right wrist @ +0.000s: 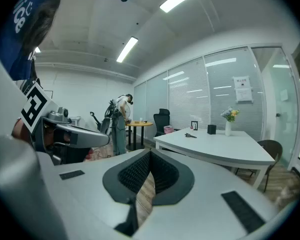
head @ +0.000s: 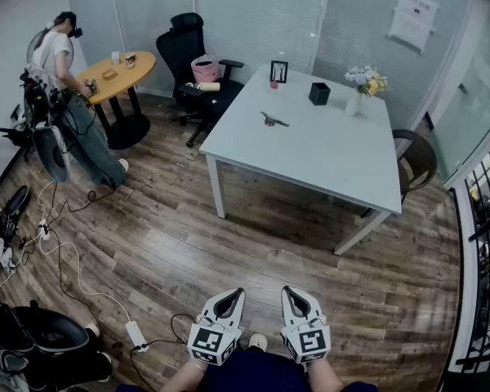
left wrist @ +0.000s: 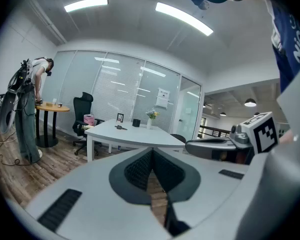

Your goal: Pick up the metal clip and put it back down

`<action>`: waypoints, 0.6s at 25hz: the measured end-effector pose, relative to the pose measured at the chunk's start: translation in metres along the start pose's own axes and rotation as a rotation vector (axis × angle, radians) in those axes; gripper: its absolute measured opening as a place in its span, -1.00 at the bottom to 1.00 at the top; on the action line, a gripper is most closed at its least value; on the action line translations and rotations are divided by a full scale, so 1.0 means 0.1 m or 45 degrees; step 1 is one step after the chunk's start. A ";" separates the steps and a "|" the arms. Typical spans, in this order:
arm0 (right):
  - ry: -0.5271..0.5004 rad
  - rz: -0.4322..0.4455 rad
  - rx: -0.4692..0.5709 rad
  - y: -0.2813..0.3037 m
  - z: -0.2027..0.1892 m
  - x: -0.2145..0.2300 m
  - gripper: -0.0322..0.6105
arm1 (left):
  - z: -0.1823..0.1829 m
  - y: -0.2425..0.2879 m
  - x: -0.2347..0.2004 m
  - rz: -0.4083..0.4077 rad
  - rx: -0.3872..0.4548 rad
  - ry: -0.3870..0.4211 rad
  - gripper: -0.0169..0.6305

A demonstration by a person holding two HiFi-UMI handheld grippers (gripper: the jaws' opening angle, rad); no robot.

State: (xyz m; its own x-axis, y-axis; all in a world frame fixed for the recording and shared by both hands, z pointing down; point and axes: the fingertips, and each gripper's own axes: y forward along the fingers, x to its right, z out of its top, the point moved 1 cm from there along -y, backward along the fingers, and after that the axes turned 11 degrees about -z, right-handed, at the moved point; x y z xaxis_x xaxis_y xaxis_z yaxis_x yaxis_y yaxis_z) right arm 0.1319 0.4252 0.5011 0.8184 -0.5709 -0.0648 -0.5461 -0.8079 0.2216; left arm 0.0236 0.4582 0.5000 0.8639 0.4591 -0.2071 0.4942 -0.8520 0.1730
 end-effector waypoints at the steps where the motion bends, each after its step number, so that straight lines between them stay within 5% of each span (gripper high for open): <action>1: 0.002 0.002 -0.001 -0.01 -0.01 0.00 -0.87 | 0.01 0.00 0.01 0.000 -0.001 -0.001 -0.94; 15: 0.109 0.010 -0.003 -0.06 -0.08 0.00 -0.84 | -0.15 0.07 0.07 -0.095 -0.076 -0.049 -0.94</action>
State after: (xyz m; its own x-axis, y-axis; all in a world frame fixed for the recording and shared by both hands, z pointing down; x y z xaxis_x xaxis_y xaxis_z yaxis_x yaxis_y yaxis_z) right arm 0.1362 0.4312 0.5074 0.8265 -0.5626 0.0202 -0.5521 -0.8030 0.2245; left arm 0.0349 0.4592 0.5143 0.8207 0.5098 -0.2581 0.5629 -0.7988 0.2123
